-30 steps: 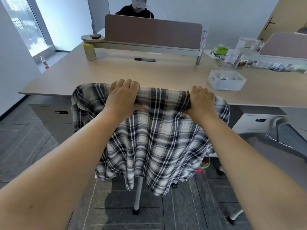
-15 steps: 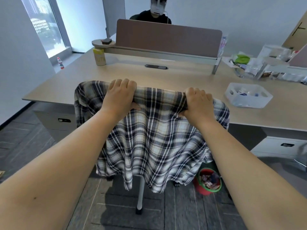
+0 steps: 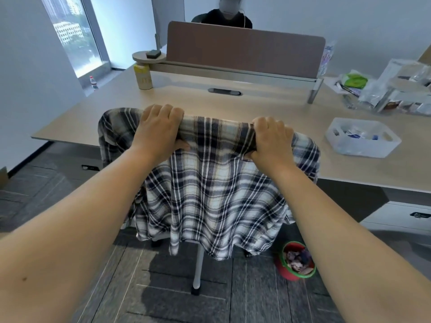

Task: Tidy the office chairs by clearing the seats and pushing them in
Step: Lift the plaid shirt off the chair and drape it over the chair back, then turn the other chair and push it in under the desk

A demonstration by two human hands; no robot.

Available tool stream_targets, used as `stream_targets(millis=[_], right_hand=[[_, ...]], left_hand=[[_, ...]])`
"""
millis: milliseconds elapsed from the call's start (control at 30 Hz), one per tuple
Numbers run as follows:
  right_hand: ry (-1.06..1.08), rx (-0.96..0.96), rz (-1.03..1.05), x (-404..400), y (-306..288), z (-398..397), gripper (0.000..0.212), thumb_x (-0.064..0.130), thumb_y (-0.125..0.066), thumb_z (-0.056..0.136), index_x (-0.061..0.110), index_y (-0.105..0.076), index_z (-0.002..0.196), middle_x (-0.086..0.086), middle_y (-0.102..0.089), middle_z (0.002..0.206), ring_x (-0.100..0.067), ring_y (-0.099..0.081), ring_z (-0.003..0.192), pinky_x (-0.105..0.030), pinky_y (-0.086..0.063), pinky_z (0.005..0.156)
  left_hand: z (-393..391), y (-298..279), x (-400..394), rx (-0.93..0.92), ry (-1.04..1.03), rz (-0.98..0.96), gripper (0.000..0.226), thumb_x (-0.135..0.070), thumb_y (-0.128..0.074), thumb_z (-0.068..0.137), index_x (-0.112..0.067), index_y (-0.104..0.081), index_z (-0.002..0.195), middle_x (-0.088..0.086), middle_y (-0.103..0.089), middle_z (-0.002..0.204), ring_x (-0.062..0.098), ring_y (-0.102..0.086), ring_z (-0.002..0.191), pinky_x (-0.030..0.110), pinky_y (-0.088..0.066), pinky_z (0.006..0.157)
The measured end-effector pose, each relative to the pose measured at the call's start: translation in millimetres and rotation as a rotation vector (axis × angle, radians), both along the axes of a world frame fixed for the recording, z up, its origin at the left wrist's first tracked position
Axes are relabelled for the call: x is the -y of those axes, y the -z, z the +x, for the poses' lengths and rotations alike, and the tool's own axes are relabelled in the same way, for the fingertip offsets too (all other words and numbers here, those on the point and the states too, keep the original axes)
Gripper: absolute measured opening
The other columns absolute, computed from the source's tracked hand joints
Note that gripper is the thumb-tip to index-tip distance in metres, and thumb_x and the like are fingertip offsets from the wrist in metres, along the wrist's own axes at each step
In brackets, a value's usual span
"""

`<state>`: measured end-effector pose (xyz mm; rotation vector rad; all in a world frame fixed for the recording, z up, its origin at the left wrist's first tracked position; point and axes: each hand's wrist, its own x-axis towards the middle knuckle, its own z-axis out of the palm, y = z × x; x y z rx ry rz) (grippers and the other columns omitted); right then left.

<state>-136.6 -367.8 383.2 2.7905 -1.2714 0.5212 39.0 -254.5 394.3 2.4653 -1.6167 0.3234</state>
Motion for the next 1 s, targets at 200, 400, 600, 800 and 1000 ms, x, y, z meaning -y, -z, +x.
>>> stream_targets(millis=[200,400,600,800,1000], right_hand=[[0.052,-0.033,0.097,-24.7,2.9,-18.1,0.074,0.003,-0.056,0.085,0.014,-0.015,0.146,-0.017,-0.022,0.149,-0.034,-0.019,0.138,-0.045,-0.014,0.117],[0.117,-0.048,0.155,-77.1,8.3,-78.7,0.026,0.016,-0.049,0.092,0.003,-0.053,0.114,-0.019,-0.054,0.122,-0.034,-0.052,0.109,-0.037,-0.041,0.084],[0.295,-0.023,0.256,-133.8,21.9,-173.9,0.027,0.021,-0.046,0.092,0.008,-0.061,0.110,-0.014,-0.065,0.115,-0.034,-0.059,0.104,-0.038,-0.042,0.091],[0.603,0.040,0.292,-171.6,21.8,-307.4,0.026,0.018,-0.045,0.092,0.009,-0.062,0.110,-0.013,-0.067,0.113,-0.034,-0.061,0.101,-0.036,-0.046,0.085],[0.863,0.122,0.322,-197.7,23.4,-441.0,0.026,0.019,-0.047,0.092,0.009,-0.061,0.111,-0.013,-0.066,0.115,-0.033,-0.058,0.106,-0.036,-0.046,0.086]], left_hand=[[-23.4,-2.3,-11.8,-0.035,-0.079,0.043,0.081,-0.039,-0.064,0.082,-0.003,-0.023,0.142,0.017,-0.031,0.148,0.034,-0.024,0.138,0.045,-0.017,0.118],[-86.0,-0.2,-51.8,-0.070,0.124,0.163,0.053,-0.033,-0.054,0.090,-0.006,-0.041,0.134,0.015,-0.043,0.141,0.033,-0.039,0.130,0.044,-0.037,0.106],[-169.9,19.9,-68.7,-0.164,0.360,0.322,0.041,-0.034,-0.047,0.094,-0.010,-0.049,0.127,0.010,-0.055,0.129,0.029,-0.056,0.112,0.042,-0.050,0.092],[-278.9,23.8,-60.3,-0.218,0.603,0.326,0.035,-0.032,-0.050,0.093,-0.008,-0.054,0.119,0.010,-0.058,0.124,0.029,-0.056,0.109,0.039,-0.048,0.090],[-409.4,26.0,-39.4,-0.257,0.798,0.312,0.031,-0.030,-0.053,0.091,-0.008,-0.057,0.113,0.011,-0.061,0.118,0.030,-0.057,0.107,0.040,-0.049,0.091]])
